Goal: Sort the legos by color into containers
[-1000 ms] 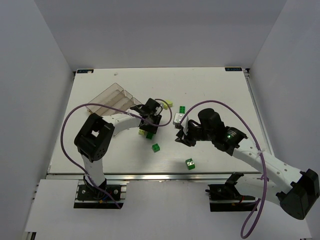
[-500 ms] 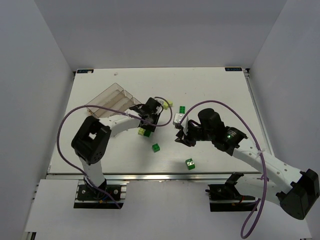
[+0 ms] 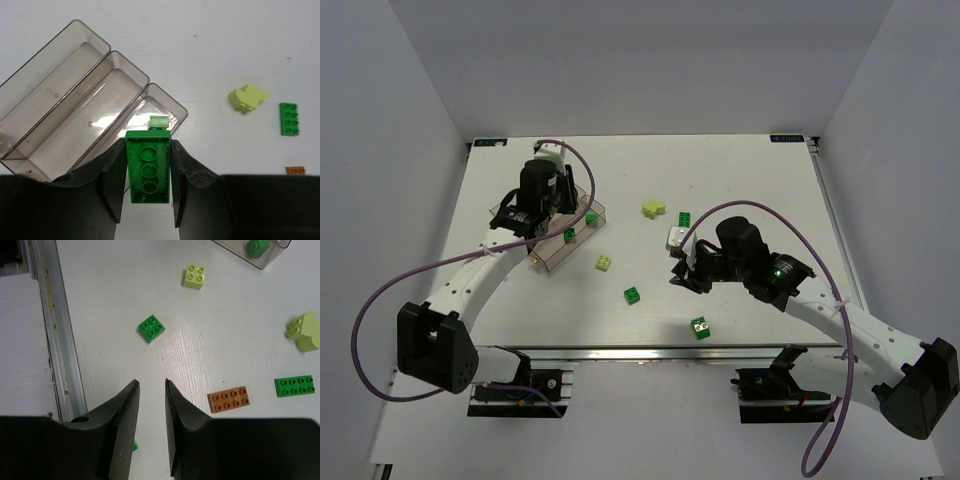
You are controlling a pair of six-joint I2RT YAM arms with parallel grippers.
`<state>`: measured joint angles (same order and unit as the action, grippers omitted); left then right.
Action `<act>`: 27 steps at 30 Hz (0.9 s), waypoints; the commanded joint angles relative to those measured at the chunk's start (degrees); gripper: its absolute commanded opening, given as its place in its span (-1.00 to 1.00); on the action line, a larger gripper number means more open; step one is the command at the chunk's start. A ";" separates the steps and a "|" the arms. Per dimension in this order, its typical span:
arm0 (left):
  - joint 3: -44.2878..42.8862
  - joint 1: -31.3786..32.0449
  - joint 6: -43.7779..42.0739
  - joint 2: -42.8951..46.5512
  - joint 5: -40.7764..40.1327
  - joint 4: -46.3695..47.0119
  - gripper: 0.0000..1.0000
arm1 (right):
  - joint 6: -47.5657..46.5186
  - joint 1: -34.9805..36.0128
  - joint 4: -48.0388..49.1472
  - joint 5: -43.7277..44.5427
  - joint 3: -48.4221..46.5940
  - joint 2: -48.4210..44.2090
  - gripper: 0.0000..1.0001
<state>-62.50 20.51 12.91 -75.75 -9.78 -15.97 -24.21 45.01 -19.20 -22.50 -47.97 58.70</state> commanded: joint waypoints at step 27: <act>-2.36 -8.29 -4.20 -15.13 -1.82 -1.61 -0.53 | 0.12 -0.10 1.45 -2.11 0.42 -0.78 -0.29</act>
<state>-62.63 12.84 9.78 -91.64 -10.46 -16.99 -24.18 45.01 -19.18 -23.35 -47.86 58.39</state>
